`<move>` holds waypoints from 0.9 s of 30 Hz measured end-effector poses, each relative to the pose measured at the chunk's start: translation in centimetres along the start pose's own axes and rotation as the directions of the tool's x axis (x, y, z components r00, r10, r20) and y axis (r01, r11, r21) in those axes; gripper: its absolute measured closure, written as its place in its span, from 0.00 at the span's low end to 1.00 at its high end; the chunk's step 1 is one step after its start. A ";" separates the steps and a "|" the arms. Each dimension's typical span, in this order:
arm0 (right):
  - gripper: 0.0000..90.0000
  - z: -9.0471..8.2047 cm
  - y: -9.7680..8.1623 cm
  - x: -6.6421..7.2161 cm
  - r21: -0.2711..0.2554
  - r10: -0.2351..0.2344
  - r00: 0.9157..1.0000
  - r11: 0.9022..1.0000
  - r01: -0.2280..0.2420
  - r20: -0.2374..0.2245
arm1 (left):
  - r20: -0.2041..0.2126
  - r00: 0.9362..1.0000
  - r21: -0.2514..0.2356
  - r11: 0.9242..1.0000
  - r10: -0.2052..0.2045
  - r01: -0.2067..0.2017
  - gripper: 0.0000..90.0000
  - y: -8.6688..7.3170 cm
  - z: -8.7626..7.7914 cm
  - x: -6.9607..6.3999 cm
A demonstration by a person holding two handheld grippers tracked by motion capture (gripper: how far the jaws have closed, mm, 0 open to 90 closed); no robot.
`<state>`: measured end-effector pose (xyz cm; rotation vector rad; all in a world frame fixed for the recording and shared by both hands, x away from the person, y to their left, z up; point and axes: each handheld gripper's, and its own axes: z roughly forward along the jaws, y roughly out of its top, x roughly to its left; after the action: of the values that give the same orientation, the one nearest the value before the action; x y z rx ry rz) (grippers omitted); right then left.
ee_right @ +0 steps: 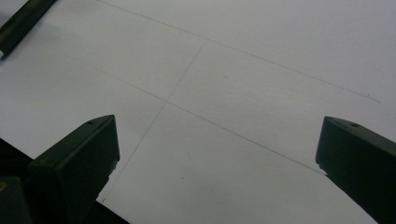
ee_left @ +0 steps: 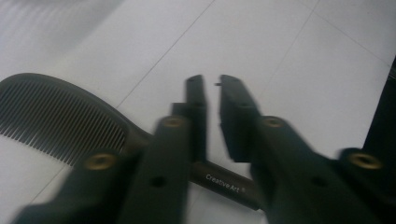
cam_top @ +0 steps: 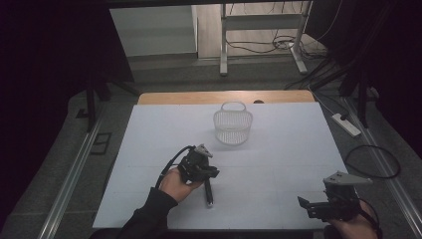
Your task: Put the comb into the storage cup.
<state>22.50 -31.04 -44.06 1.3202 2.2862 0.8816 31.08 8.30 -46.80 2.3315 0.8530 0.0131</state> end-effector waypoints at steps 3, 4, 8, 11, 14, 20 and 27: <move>0.00 0.0 0.0 0.0 0.001 0.000 1.000 1.000 0.000 0.000 | -0.006 1.000 0.001 1.000 0.006 -0.006 0.99 -0.1 -0.1 -0.2; 0.00 0.0 0.0 0.0 0.000 -0.001 1.000 1.000 0.001 0.001 | -0.006 1.000 -0.004 1.000 0.005 -0.005 0.99 -0.2 -0.1 -0.3; 0.00 0.0 0.0 0.0 0.001 -0.003 1.000 1.000 0.003 0.001 | -0.005 1.000 -0.001 1.000 -0.006 0.006 0.99 -0.6 0.2 -0.4; 0.00 0.0 0.0 0.0 0.000 -0.006 1.000 1.000 0.006 0.001 | -0.011 1.000 0.020 1.000 -0.006 0.007 0.99 -1.0 0.8 -0.6; 0.00 0.0 0.0 0.0 0.001 -0.005 1.000 1.000 0.005 0.000 | -0.010 1.000 0.040 0.999 -0.007 0.008 0.99 -1.5 1.6 -1.0; 0.00 0.0 0.0 0.0 0.000 -0.008 1.000 1.000 0.008 -0.003 | -0.006 1.000 0.062 0.998 -0.011 0.011 0.99 -2.1 2.6 -1.8; 0.00 0.0 0.0 0.0 0.000 -0.007 1.000 1.000 0.007 -0.005 | 0.014 1.000 0.092 0.996 -0.021 0.019 0.99 -2.8 3.4 -2.6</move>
<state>22.50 -31.01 -44.06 1.3104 2.2927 0.8837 28.19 6.49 -50.53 2.4049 0.8864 -0.0532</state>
